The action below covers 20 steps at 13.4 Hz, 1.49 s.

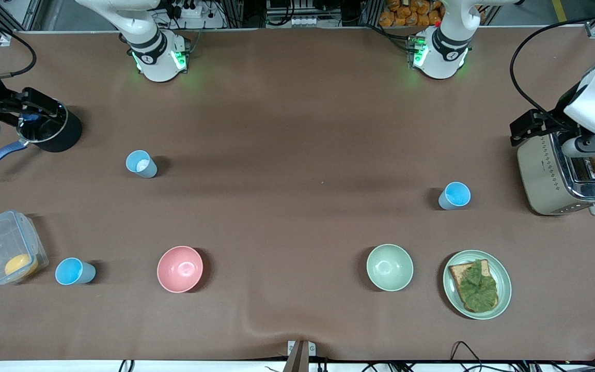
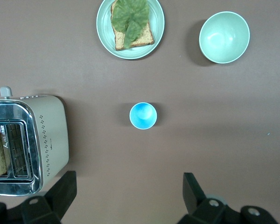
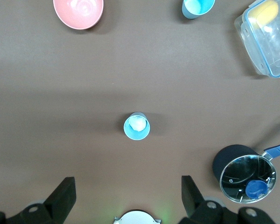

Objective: Stack blue cups with both arms
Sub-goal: 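Move the left gripper and the right gripper toward the blue cups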

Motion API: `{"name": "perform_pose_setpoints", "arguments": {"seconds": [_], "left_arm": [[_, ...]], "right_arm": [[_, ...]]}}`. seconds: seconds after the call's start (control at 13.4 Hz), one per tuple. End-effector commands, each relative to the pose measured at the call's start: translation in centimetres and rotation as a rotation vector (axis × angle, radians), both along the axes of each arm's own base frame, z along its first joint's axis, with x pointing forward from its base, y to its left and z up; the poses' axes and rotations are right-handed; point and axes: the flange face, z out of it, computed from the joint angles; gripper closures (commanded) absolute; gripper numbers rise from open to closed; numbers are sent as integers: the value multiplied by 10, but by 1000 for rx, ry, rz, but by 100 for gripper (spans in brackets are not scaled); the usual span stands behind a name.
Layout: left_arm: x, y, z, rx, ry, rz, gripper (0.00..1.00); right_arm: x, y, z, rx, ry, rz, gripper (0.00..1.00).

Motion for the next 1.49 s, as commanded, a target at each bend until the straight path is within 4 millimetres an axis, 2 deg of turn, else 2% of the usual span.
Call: {"name": "perform_pose_setpoints", "arguments": {"seconds": [0.0,0.07,0.22,0.3,0.6,0.82,0.97,1.12,1.2,1.42], "left_arm": [[-5,6,9,5,-18,-19,0],[-4,7,16,0,-32,-13,0],[-3,7,15,-3,-27,-11,0],[-1,14,12,2,-23,-5,0],[13,13,-30,-26,53,-27,0],[27,8,-69,-26,99,-18,0],[27,5,-95,-21,104,-16,0],[25,7,-139,9,105,-20,0],[21,10,-167,16,96,-23,0],[11,9,-221,8,60,-29,0]], "right_arm": [[-7,-2,3,-11,-11,-13,0],[-7,-2,3,-11,-11,-13,0],[-7,-2,3,-11,-11,-13,0],[-7,-2,3,-11,-11,-13,0],[-7,-4,-3,-11,0,-16,0],[-7,-5,-6,-11,2,-17,0],[-6,-10,-10,-11,6,-28,0],[-6,-12,-16,-11,9,-31,0],[-6,-13,-19,-11,12,-33,0],[-3,-14,-31,-11,6,-35,0]]}}
